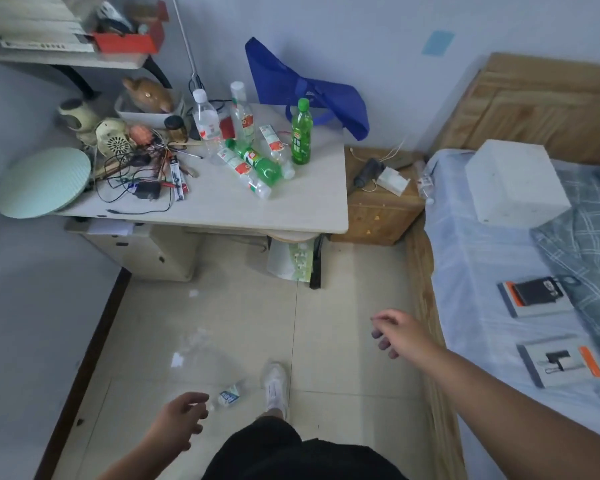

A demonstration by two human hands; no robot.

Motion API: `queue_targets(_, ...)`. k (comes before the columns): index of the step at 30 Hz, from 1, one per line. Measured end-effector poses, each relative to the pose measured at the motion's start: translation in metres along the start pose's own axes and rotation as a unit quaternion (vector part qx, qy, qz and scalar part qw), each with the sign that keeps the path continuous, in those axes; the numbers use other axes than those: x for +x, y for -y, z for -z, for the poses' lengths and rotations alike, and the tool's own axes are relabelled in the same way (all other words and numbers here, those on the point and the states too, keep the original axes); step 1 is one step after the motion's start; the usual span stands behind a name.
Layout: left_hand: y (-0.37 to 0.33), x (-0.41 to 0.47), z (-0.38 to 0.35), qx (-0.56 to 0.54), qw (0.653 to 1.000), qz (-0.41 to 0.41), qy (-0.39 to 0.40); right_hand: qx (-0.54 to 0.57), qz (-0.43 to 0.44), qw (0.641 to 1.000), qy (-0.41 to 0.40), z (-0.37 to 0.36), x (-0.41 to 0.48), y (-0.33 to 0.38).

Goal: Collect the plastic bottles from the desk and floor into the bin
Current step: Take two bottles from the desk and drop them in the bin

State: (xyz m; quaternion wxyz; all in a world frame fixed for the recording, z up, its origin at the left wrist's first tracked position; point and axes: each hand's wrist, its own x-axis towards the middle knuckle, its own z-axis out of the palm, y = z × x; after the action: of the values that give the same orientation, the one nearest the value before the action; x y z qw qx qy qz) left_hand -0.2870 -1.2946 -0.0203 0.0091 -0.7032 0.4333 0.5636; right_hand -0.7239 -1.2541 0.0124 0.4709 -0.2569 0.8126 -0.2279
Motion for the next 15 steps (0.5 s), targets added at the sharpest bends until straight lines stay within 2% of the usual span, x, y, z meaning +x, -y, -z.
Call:
queue_targets(8, -0.170, 0.083, 0.054, 0.058, 0.994, -0.088, -0.005, -0.058, -0.069, 0.995, 0.052, 0.001, 0.034, 0.021)
queue_targets(12, -0.241, 0.117, 0.064, 0.038, 0.992, -0.120, -0.026, -0.077, -0.107, 0.990, 0.055, 0.015, 0.058, 0.023)
queue_targets(15, -0.274, 0.141, 0.065, 0.018, 0.993, -0.111, -0.038, -0.104, -0.115, 0.985, 0.072, 0.032, 0.096, 0.043)
